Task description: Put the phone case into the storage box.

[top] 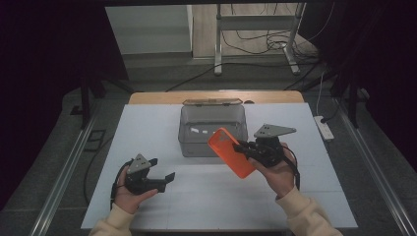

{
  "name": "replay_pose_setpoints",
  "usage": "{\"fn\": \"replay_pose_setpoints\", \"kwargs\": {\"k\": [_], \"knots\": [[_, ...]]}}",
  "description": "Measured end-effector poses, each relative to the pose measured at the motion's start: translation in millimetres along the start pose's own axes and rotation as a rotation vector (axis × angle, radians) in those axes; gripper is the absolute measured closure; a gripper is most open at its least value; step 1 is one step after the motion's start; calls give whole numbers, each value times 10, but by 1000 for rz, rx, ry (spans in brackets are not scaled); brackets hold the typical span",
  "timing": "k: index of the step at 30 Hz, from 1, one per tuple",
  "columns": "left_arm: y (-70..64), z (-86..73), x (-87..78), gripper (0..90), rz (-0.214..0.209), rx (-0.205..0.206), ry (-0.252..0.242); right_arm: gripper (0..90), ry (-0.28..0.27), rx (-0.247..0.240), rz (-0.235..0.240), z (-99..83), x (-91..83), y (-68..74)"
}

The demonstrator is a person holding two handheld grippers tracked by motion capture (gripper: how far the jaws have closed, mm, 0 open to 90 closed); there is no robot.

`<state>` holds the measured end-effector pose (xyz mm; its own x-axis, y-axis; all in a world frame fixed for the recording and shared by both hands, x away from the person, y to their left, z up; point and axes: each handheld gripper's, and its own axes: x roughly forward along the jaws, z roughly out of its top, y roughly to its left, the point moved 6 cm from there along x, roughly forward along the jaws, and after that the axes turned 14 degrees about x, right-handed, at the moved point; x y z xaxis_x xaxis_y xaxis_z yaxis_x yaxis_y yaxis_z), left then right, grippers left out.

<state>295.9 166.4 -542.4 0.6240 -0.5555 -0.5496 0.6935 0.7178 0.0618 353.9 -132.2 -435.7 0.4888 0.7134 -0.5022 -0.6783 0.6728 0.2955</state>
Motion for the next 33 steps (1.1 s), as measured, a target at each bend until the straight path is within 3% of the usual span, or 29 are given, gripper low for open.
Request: {"fn": "replay_pose_setpoints", "kwargs": {"k": [15, 23, 33], "knots": [[-14, 6, 12, 130, -6, 7, 3, 800, -7, -5, -38, 109, 62, 16], [-30, 41, 18, 133, -6, 35, -3, 800, -22, 16, -56, 198, 128, 6], [-38, 40, 13, 134, -9, 29, -3, 800, -47, 13, -75, 288, 135, 26]]}}
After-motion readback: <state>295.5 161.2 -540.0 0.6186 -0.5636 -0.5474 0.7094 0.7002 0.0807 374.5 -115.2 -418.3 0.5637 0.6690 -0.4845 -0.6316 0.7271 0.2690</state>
